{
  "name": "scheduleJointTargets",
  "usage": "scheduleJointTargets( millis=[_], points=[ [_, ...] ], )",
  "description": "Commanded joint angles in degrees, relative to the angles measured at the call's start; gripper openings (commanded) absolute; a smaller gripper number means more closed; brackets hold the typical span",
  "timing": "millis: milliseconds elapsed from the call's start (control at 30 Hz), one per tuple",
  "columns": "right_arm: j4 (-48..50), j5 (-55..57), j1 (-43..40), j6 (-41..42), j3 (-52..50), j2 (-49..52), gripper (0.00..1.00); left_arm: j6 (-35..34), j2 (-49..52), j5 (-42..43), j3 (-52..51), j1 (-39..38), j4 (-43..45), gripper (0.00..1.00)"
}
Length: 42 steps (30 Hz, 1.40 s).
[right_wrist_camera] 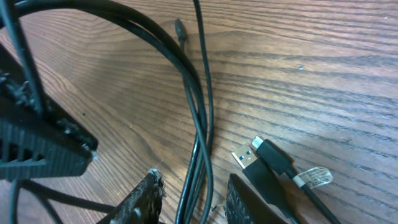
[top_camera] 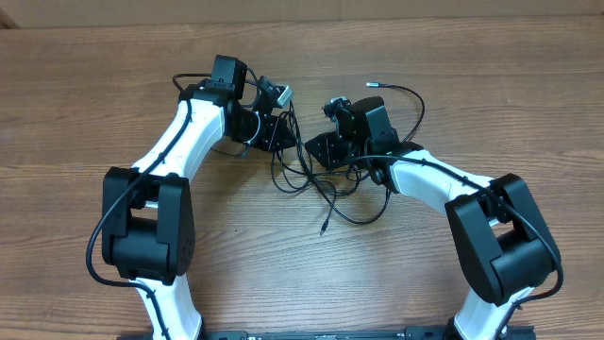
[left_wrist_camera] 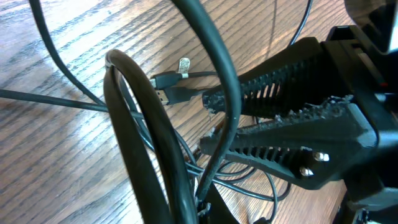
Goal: Untangle cables
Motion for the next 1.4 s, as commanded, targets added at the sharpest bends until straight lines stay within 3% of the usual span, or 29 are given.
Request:
scheduleJointTargets(
  millis=[0, 267, 667, 833, 1300, 1367],
  points=[
    [0.4, 1.9, 0.0, -0.2, -0.5, -1.7, 0.33, 1.3, -0.8, 3.0, 0.9, -1.0, 0.0, 0.05],
    [0.6, 1.8, 0.0, 0.0, -0.5, 1.6, 0.37, 1.7, -0.8, 2.2, 0.9, -2.8, 0.2, 0.05],
    [2.3, 0.3, 0.8, 2.8, -0.5, 6.6, 0.36, 1.7, -0.8, 0.6, 0.9, -2.9, 0.2, 0.05],
    [3.0, 0.2, 1.1, 3.1, -0.5, 6.7, 0.19, 1.7, -0.8, -0.3, 0.9, -2.9, 0.4, 0.05],
    [2.5, 0.4, 2.3, 3.0, -0.5, 6.7, 0.2, 1.7, -0.8, -1.6, 0.9, -2.9, 0.5, 0.05],
    [2.5, 0.7, 2.3, 3.0, -0.5, 6.7, 0.12, 1.7, -0.8, -1.6, 0.9, -2.9, 0.5, 0.05]
  ],
)
